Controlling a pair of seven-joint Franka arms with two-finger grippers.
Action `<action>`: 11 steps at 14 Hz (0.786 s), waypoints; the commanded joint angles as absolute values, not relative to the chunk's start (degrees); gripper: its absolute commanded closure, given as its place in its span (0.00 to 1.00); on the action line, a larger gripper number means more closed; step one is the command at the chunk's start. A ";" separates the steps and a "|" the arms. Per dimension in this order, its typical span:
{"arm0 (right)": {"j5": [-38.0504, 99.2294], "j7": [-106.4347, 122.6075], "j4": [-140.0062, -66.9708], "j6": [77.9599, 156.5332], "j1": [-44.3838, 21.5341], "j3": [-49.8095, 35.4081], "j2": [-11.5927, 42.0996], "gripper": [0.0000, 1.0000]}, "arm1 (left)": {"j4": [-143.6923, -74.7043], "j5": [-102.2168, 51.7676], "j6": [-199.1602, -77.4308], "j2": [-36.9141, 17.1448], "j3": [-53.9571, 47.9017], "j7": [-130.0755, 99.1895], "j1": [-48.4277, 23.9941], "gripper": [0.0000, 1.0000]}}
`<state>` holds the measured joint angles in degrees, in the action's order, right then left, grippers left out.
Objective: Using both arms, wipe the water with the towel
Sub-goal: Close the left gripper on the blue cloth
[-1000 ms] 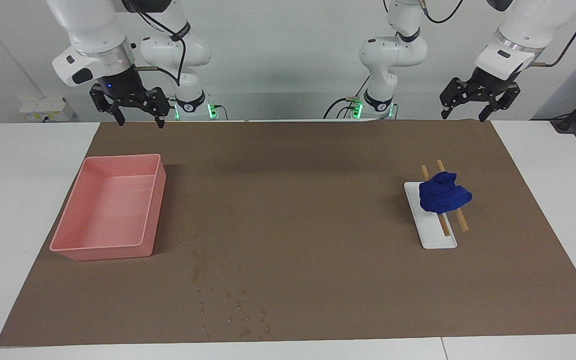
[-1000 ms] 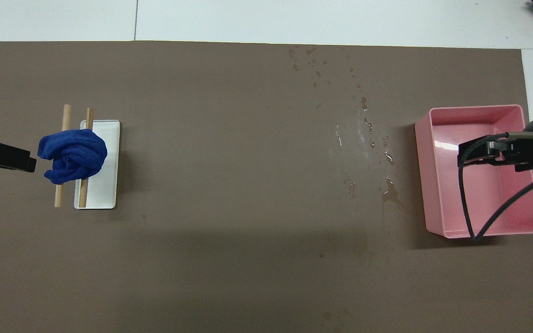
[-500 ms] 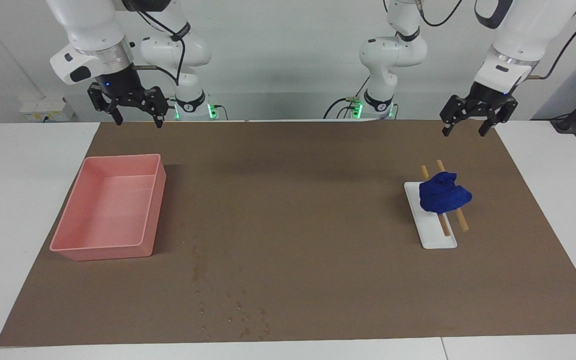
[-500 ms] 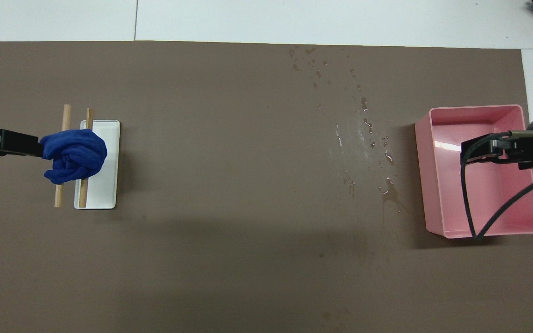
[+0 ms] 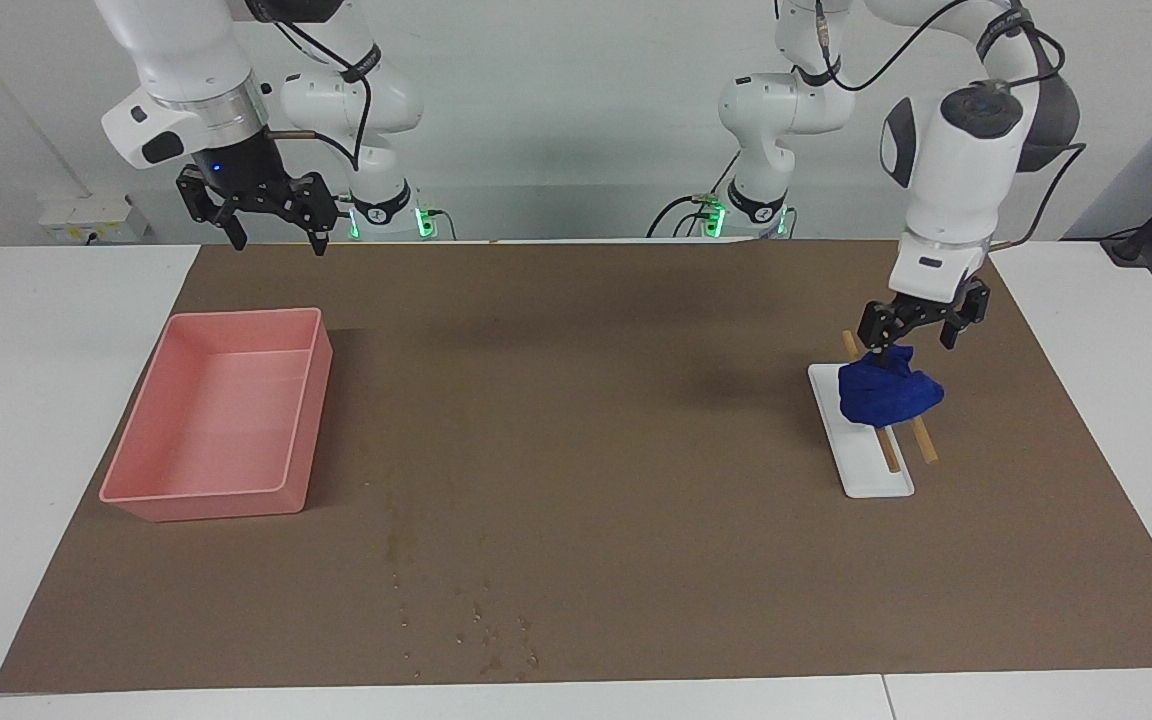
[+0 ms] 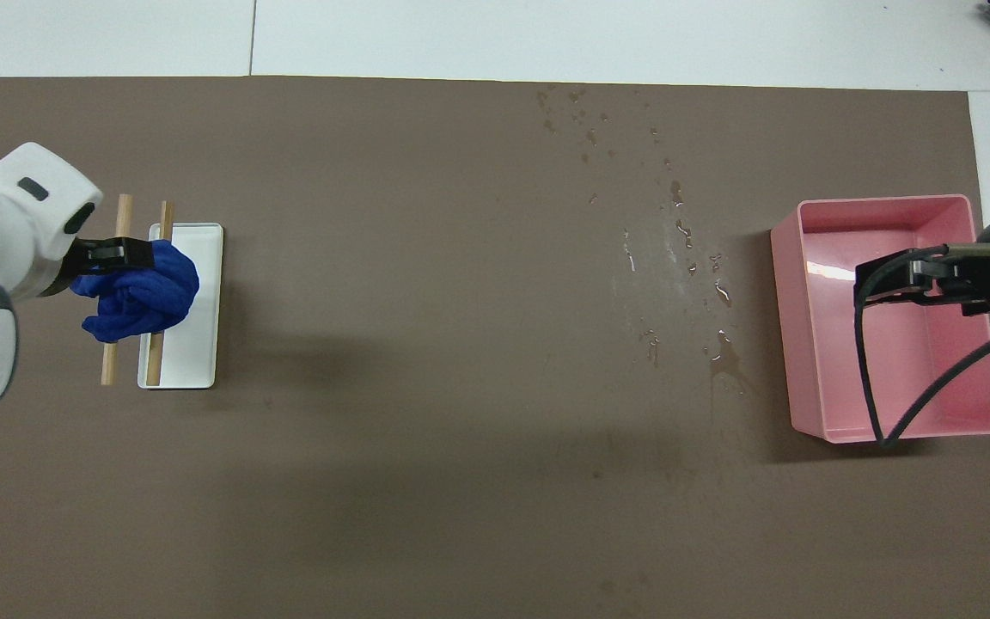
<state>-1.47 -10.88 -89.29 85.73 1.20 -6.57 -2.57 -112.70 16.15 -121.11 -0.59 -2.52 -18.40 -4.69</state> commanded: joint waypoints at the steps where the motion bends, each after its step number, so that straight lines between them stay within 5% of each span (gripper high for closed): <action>1: -1.76 -10.11 -89.73 85.52 1.85 -7.12 -3.34 0.00 | -114.52 19.42 -124.45 -2.54 -1.93 -22.32 -5.98 0.00; 5: -1.67 -10.28 -90.00 85.69 1.85 -7.03 -3.43 0.00 | -120.57 22.15 -129.19 -2.11 -1.93 -24.26 -5.80 0.00; 7: -1.67 -10.28 -90.09 85.69 1.85 -7.12 -3.43 0.00 | -121.11 22.15 -129.29 -2.11 -1.93 -24.26 -5.89 0.15; 9: -1.67 -10.37 -90.09 85.69 1.85 -7.03 -3.43 0.00 | -121.03 22.06 -127.89 -1.93 -1.93 -24.35 -5.89 1.00; 11: -1.67 -10.37 -90.09 85.78 1.93 -7.03 -3.43 0.00 | -118.84 22.06 -125.26 -2.46 -2.11 -23.73 -5.98 1.00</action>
